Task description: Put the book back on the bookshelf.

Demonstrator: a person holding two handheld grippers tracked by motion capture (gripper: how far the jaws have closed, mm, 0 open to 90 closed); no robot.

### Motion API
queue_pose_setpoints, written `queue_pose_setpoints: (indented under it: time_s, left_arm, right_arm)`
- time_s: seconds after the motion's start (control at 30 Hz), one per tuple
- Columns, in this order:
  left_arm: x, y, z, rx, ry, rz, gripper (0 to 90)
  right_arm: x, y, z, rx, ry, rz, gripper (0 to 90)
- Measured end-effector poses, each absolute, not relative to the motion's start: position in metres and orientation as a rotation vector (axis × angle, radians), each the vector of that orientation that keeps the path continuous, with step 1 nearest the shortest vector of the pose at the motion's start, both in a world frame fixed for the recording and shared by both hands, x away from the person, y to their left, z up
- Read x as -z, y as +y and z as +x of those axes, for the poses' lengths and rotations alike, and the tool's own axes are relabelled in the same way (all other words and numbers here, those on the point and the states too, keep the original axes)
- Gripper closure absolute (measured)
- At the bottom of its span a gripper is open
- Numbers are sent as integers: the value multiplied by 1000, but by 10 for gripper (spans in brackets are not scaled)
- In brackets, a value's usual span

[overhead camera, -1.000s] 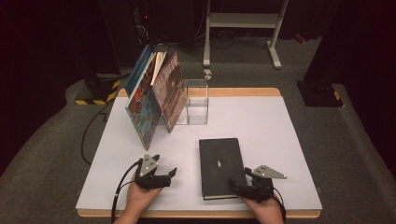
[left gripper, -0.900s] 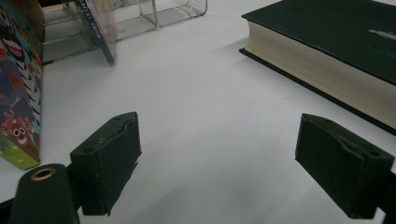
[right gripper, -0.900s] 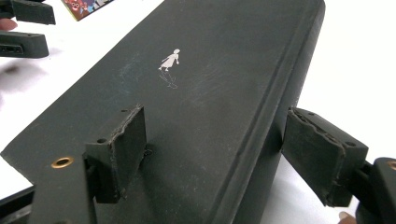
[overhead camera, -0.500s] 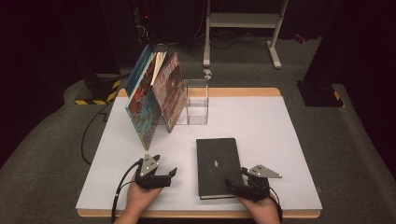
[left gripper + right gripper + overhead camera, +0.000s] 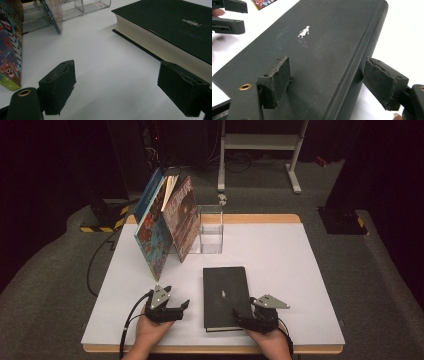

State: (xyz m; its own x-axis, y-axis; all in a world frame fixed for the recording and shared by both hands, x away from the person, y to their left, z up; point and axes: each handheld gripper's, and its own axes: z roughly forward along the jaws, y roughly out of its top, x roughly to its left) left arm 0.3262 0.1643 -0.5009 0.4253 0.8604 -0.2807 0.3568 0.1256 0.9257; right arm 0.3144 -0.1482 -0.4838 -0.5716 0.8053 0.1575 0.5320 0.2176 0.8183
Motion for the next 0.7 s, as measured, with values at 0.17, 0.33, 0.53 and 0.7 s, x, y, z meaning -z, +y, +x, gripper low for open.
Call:
queue_pose_setpoints:
  time_s: [0.17,0.33,0.53,0.7]
  left_arm:
    - [501,165,326,-519,1142,1469,149]
    - [501,164,326,-518,1143,1463,149]
    - [501,164,326,-518,1139,1467,150]
    - [501,164,325,-520,1136,1467,150]
  right_arm:
    - [483,-140,318,-1273,2200,1239,219]
    - [482,-132,322,-1259,2199,1218,220]
    - [482,-124,326,-1247,2199,1208,223]
    - [480,-115,331,-1233,2202,1198,223]
